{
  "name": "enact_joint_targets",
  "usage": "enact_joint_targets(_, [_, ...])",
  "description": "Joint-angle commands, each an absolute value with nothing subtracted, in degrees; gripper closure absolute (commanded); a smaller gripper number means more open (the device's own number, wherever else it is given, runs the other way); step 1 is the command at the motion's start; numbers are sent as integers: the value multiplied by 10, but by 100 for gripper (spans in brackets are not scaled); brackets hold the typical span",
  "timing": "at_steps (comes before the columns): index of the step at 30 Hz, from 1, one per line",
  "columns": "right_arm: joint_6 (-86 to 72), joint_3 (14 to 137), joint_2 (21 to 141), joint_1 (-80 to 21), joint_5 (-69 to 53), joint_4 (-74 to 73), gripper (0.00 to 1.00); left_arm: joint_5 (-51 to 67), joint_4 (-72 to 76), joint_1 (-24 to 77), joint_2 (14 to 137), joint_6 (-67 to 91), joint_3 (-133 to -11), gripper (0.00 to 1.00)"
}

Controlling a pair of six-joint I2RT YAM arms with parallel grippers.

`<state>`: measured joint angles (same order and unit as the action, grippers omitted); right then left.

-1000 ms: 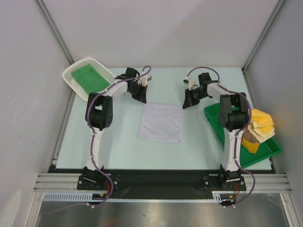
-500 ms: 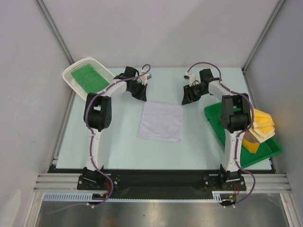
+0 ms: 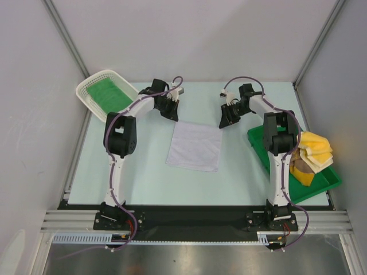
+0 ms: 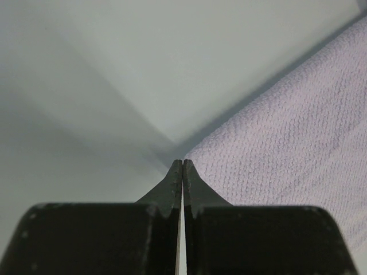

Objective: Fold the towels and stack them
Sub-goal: Fold the towel

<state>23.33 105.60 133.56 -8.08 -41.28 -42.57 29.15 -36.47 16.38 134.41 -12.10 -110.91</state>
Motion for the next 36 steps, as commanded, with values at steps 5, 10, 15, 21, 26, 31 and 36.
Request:
enact_joint_targets(5, [265,1066,1347,-77,-431,-468,69,295,-382,165,1361,-132,-1152,100])
enact_joint_targets(10, [264,1061,1343,-76,-422,-463,87,294,-393,165,1369,-130,-1166,100])
enact_joint_targets(15, [245,1016,1318,-64,-381,-409,100,246,-381,164,1362,-127,-1159,100])
enact_joint_targets(21, [239,1009,1305,-54,-390,-395,100,226,-412,164,1390,-121,-1202,99])
enact_joint_targets(26, [237,1014,1298,-73,-387,-398,100,274,-386,165,1371,-118,-1183,100])
enact_joint_targets(31, [220,971,1249,-91,-336,-356,100,289,-314,166,1293,-102,-1102,100])
enact_joint_targets(36, [223,907,1178,-110,-298,-332,100,290,-253,168,1224,-110,-1012,100])
